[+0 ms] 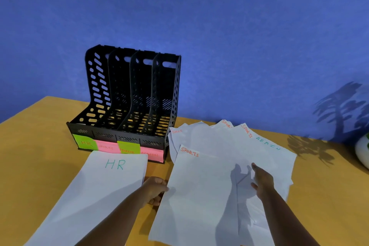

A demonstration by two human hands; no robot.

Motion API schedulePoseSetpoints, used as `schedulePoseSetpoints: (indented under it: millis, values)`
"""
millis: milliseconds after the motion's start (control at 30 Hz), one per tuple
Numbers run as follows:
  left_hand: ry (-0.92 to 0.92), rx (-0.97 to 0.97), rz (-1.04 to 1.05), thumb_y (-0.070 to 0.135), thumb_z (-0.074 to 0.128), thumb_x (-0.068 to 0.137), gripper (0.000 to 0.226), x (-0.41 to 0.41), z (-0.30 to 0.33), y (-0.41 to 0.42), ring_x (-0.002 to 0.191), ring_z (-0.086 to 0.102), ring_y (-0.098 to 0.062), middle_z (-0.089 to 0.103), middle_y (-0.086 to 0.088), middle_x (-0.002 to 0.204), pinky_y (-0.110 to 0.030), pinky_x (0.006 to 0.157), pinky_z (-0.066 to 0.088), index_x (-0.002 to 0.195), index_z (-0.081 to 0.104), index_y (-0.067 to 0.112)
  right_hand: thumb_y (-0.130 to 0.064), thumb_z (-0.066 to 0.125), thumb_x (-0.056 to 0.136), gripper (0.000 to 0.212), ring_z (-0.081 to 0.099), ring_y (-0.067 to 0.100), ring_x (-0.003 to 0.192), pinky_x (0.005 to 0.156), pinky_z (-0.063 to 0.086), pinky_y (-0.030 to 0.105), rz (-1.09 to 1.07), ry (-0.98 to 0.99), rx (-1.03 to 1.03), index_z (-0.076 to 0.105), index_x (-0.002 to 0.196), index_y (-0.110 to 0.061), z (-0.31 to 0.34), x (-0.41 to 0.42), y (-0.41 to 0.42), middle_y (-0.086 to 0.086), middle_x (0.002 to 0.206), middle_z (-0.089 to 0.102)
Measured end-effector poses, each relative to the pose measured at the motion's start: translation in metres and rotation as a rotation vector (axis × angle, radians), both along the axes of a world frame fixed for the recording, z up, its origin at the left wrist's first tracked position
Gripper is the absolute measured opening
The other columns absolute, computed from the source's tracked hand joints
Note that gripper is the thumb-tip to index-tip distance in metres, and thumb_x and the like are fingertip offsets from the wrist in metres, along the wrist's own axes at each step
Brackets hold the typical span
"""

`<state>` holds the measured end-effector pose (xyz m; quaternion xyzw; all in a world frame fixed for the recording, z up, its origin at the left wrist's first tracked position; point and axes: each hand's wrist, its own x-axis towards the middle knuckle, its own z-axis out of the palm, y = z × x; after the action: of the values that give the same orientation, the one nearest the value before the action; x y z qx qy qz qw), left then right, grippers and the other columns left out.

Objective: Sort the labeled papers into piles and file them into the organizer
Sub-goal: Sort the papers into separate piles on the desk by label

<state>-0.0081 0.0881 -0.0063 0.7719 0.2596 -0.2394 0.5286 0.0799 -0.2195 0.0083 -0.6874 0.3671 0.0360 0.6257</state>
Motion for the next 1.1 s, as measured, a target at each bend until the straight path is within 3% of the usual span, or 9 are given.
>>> schedulePoseSetpoints:
  millis: [133, 333, 567, 833, 967, 1033, 1100]
  values:
    - [-0.016, -0.012, 0.002, 0.017, 0.059, 0.089, 0.005, 0.001, 0.003, 0.0, 0.061, 0.052, -0.014, 0.054, -0.005, 0.075, -0.019, 0.05, 0.047, 0.09, 0.057, 0.013, -0.026, 0.058, 0.09, 0.051, 0.039, 0.032, 0.131, 0.102, 0.04, 0.041, -0.048, -0.014, 0.25, 0.045, 0.132, -0.001, 0.005, 0.009, 0.001, 0.013, 0.143, 0.042]
    - [-0.045, -0.086, 0.004, 0.029, 0.063, 0.087, 0.016, 0.002, 0.006, -0.004, 0.06, 0.055, -0.013, 0.055, -0.003, 0.07, -0.018, 0.046, 0.046, 0.084, 0.055, 0.015, -0.027, 0.051, 0.092, 0.044, 0.046, 0.042, 0.124, 0.106, 0.037, 0.048, -0.027, -0.066, 0.041, 0.051, 0.122, 0.006, 0.005, 0.012, 0.002, 0.024, 0.133, 0.051]
    - [-0.059, -0.033, -0.024, 0.023, 0.06, 0.089, 0.022, 0.003, 0.009, -0.008, 0.056, 0.051, -0.011, 0.05, -0.001, 0.064, -0.016, 0.045, 0.043, 0.071, 0.05, 0.017, -0.034, 0.06, 0.087, 0.058, 0.035, 0.031, 0.135, 0.11, 0.032, 0.042, -0.063, -0.053, 0.29, 0.043, 0.135, -0.006, 0.016, 0.016, 0.003, 0.012, 0.146, 0.039]
    - [-0.062, -0.027, -0.025, 0.024, 0.06, 0.089, 0.013, 0.003, 0.01, -0.006, 0.06, 0.053, -0.011, 0.053, -0.002, 0.07, -0.016, 0.048, 0.045, 0.079, 0.054, 0.018, -0.038, 0.054, 0.09, 0.059, 0.026, 0.028, 0.141, 0.115, 0.019, 0.043, 0.099, -0.004, 0.277, 0.04, 0.137, -0.005, 0.012, 0.024, -0.003, 0.01, 0.151, 0.033]
    - [-0.07, -0.003, -0.037, 0.025, 0.059, 0.089, 0.011, 0.005, 0.008, -0.008, 0.06, 0.048, -0.01, 0.049, -0.002, 0.069, -0.016, 0.049, 0.041, 0.084, 0.052, 0.019, -0.031, 0.058, 0.089, 0.052, 0.041, 0.034, 0.127, 0.107, 0.03, 0.042, 0.177, 0.003, 0.156, 0.048, 0.129, 0.001, 0.019, 0.024, 0.0, 0.014, 0.141, 0.044]
    - [-0.066, -0.003, -0.029, 0.024, 0.059, 0.09, 0.01, 0.006, 0.006, -0.008, 0.061, 0.047, -0.011, 0.048, -0.003, 0.068, -0.017, 0.05, 0.039, 0.084, 0.053, 0.018, -0.032, 0.057, 0.089, 0.046, 0.047, 0.037, 0.119, 0.103, 0.035, 0.043, 0.182, -0.028, -0.087, 0.055, 0.122, 0.001, 0.021, 0.026, 0.004, 0.017, 0.133, 0.052]
    - [-0.058, 0.006, -0.034, 0.023, 0.058, 0.09, 0.012, 0.006, 0.004, -0.009, 0.071, 0.053, -0.013, 0.054, -0.003, 0.079, -0.017, 0.055, 0.041, 0.098, 0.057, 0.014, -0.035, 0.058, 0.088, 0.043, 0.045, 0.038, 0.124, 0.106, 0.032, 0.047, 0.182, -0.091, -0.425, 0.06, 0.12, -0.007, 0.025, 0.027, 0.007, 0.017, 0.131, 0.055]
